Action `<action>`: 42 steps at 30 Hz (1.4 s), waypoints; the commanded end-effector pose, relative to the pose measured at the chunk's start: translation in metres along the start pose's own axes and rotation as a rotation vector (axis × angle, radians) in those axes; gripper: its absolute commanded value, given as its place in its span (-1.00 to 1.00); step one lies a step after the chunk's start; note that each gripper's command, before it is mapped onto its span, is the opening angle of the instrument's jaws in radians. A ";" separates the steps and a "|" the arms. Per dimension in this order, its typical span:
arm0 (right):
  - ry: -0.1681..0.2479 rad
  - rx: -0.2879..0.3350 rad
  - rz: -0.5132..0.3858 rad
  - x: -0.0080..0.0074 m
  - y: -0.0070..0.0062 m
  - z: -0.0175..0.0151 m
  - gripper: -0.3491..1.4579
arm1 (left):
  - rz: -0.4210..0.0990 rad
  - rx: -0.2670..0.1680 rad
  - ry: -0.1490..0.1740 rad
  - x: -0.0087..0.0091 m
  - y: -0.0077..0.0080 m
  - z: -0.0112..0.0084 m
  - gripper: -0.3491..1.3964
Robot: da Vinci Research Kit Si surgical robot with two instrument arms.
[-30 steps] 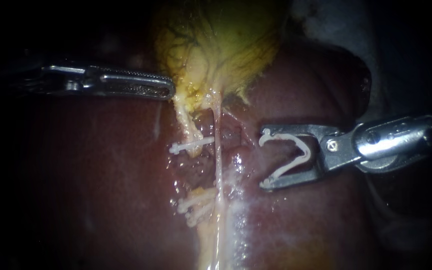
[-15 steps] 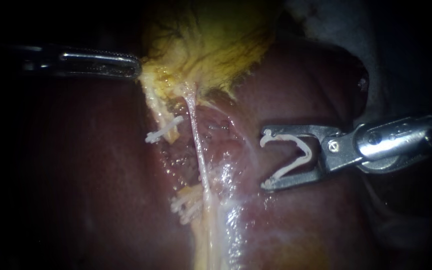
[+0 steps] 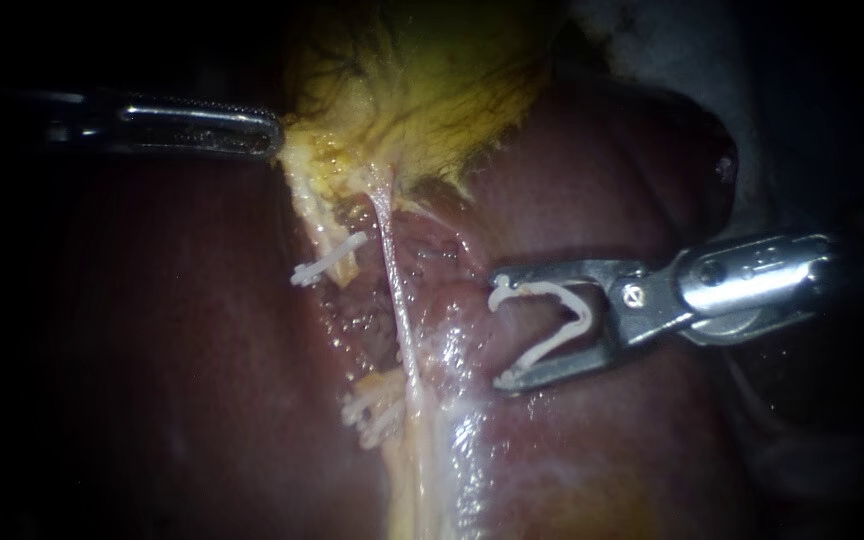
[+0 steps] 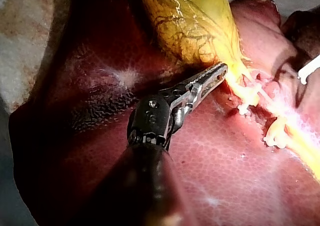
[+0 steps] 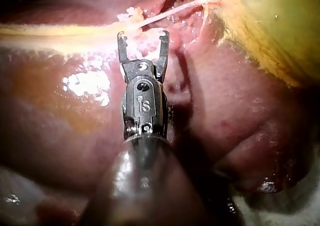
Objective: Clipping first clip right tube
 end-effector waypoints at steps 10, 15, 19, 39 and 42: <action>0.001 0.083 0.130 -0.0043 0.0017 0.0059 0.01 | 0.001 -0.001 0.000 0.0001 0.0000 0.0000 -1.00; 0.008 0.106 0.174 -0.0057 0.0030 0.0080 0.01 | 0.001 -0.001 0.000 0.0001 -0.0001 0.0000 -1.00; 0.045 0.135 0.229 -0.0061 0.0036 0.0092 0.00 | 0.001 -0.001 0.000 0.0002 -0.0001 0.0001 -1.00; 0.286 0.375 0.389 -0.0050 0.0028 0.0121 -0.01 | 0.002 -0.005 -0.001 0.0004 -0.0002 0.0005 -1.00; 0.289 0.428 0.378 -0.0047 0.0021 0.0121 -0.02 | 0.002 -0.005 -0.001 0.0004 -0.0002 0.0005 -1.00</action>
